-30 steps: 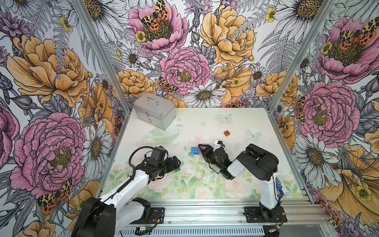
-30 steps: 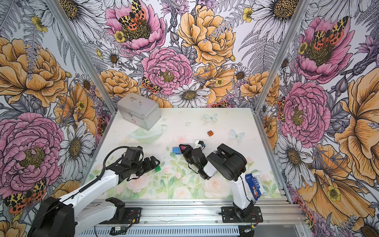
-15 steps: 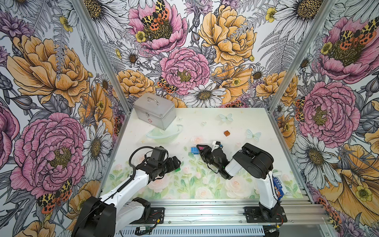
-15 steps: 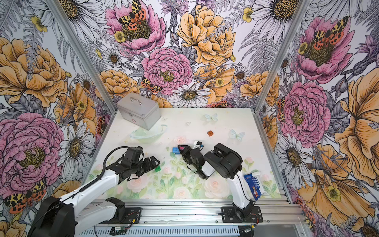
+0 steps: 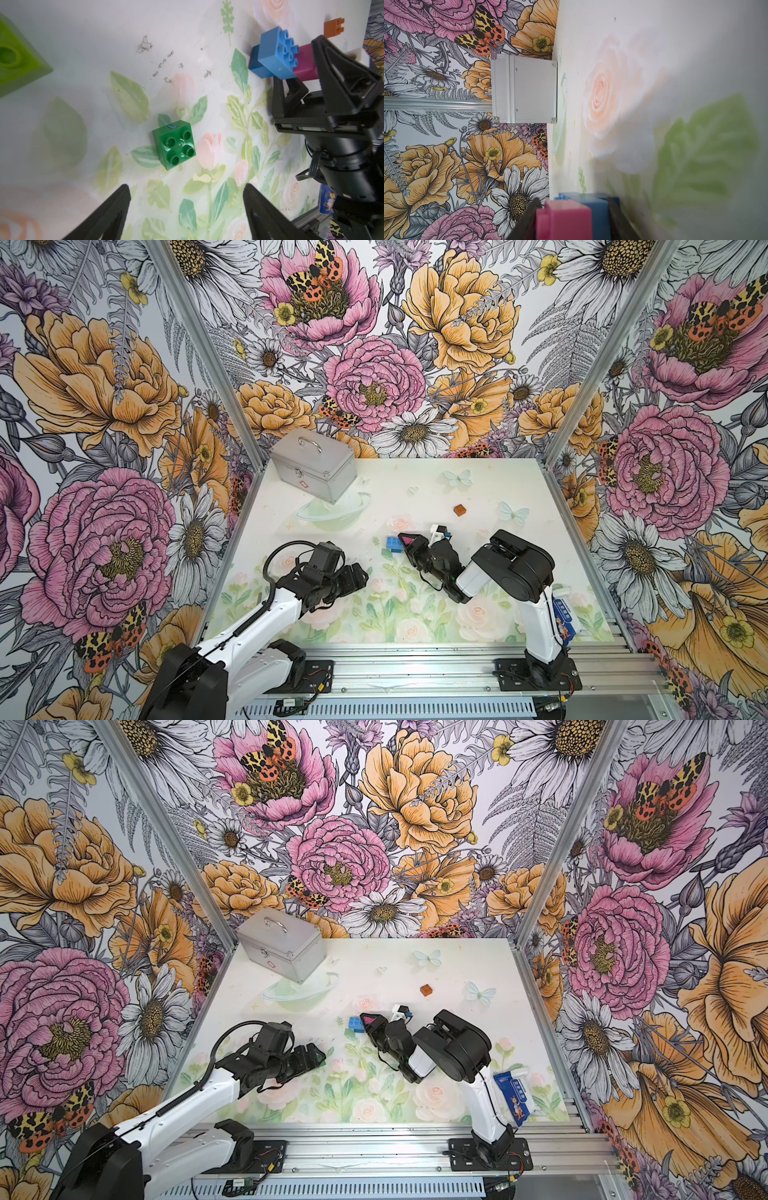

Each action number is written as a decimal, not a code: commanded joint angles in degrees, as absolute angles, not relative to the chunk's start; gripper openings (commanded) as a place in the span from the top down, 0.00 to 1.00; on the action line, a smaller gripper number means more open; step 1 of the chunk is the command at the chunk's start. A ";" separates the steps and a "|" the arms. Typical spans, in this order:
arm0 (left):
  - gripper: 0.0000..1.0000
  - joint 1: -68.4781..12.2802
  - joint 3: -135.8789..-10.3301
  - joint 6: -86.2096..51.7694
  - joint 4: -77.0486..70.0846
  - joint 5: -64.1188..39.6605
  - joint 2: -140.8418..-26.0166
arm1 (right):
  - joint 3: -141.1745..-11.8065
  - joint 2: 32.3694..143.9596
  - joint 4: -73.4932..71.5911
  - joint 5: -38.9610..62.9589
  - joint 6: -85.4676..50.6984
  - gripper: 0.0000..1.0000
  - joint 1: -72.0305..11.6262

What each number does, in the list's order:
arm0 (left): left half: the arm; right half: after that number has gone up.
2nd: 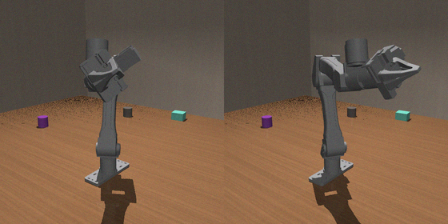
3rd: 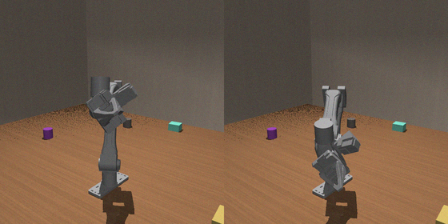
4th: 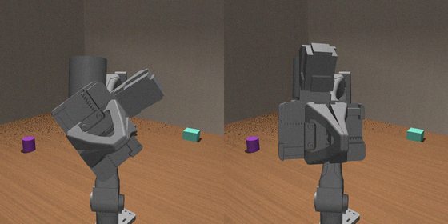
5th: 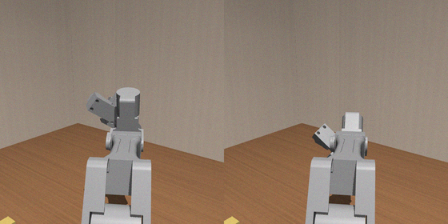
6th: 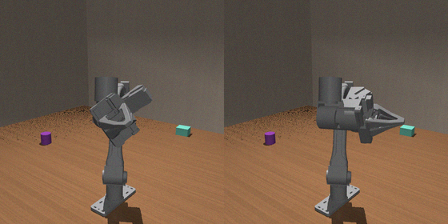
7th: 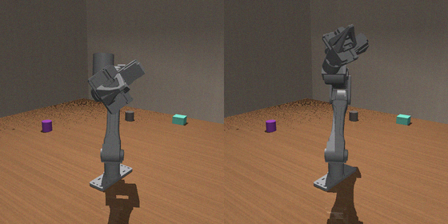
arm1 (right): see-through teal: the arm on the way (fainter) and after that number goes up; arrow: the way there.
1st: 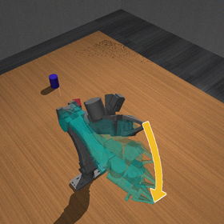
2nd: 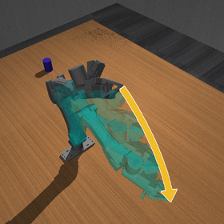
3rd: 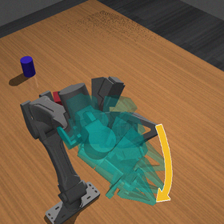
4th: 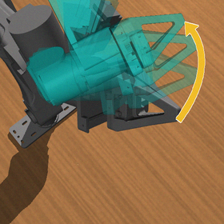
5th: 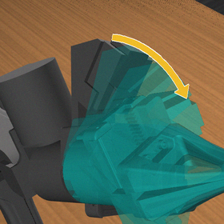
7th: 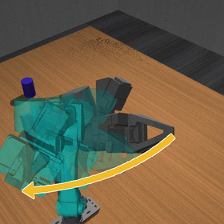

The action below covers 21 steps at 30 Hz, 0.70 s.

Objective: Assemble the letter v with lego
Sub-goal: Adjust the lego brick at the center of the board, then pick up the lego brick from the center of the board.

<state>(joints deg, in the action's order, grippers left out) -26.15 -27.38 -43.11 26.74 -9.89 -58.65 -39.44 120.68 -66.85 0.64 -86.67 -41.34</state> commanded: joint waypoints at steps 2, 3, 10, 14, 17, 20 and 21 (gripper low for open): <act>0.13 -26.69 -26.04 -44.58 28.35 -8.35 -56.87 | -38.51 119.13 -61.45 0.44 -80.51 0.55 -42.10; 0.13 -26.70 -25.87 -44.93 28.35 -8.32 -56.74 | -38.44 118.88 -61.27 0.60 -79.46 0.55 -42.18; 0.14 -27.01 -26.51 -45.88 28.27 -7.56 -58.42 | -37.71 120.30 -63.90 0.92 -77.27 0.56 -42.70; 0.16 -27.40 -28.09 -46.09 28.21 -6.35 -61.03 | -37.09 121.31 -66.18 0.79 -77.26 0.56 -42.71; 0.21 -27.76 -29.64 -46.07 28.21 -5.89 -64.46 | -36.75 121.16 -65.92 0.45 -76.84 0.57 -42.69; 0.25 -28.39 -31.40 -46.26 28.28 -4.41 -67.46 | -36.48 120.85 -65.39 0.26 -76.51 0.56 -42.71; 0.26 -28.57 -32.05 -46.32 28.25 -4.03 -68.13 | -36.40 120.81 -65.31 0.27 -76.40 0.56 -42.71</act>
<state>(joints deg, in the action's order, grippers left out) -27.90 -29.45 -46.17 28.49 -6.83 -66.76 -37.67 119.77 -67.88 0.64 -78.32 -42.37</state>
